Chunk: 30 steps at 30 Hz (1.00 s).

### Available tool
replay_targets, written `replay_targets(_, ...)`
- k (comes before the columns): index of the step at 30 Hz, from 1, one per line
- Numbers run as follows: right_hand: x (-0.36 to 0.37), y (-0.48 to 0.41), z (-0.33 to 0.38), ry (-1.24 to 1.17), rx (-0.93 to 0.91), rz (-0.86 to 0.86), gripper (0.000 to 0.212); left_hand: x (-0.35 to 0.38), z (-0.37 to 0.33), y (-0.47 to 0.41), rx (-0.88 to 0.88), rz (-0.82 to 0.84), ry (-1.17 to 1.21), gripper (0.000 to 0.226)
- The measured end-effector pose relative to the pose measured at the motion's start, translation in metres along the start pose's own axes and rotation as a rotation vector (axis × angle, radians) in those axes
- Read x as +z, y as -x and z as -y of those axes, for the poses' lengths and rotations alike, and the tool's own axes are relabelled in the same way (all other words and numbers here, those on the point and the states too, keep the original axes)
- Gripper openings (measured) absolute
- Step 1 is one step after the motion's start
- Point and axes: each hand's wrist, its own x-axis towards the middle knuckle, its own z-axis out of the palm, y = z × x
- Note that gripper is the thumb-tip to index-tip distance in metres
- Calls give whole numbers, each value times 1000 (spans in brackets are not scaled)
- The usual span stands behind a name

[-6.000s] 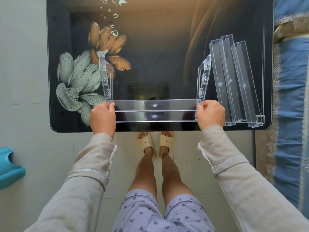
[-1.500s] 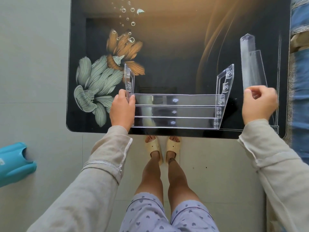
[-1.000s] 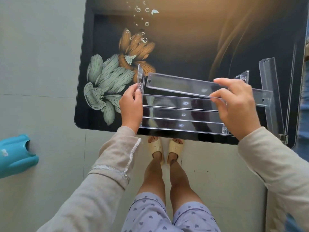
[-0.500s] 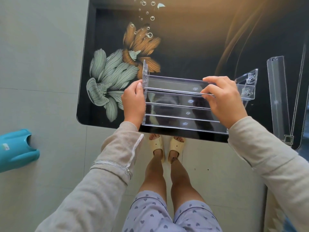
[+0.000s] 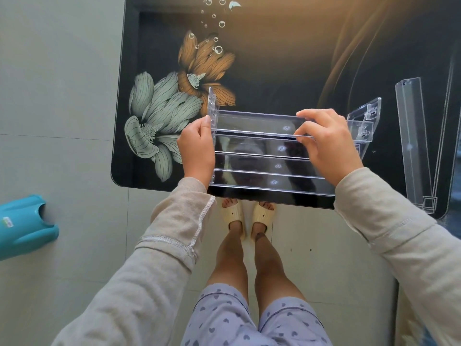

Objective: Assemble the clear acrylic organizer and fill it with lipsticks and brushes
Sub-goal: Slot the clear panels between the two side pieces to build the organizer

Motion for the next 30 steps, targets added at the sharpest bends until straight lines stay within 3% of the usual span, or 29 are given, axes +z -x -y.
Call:
replay_targets(25,-5,1,2,-17,58,20,7,4,-1,-1,9,-28,-70,49)
replay_targets(30,-6,0,1,-10,54,42,6,4,-2,-1,13,-36,-52,40)
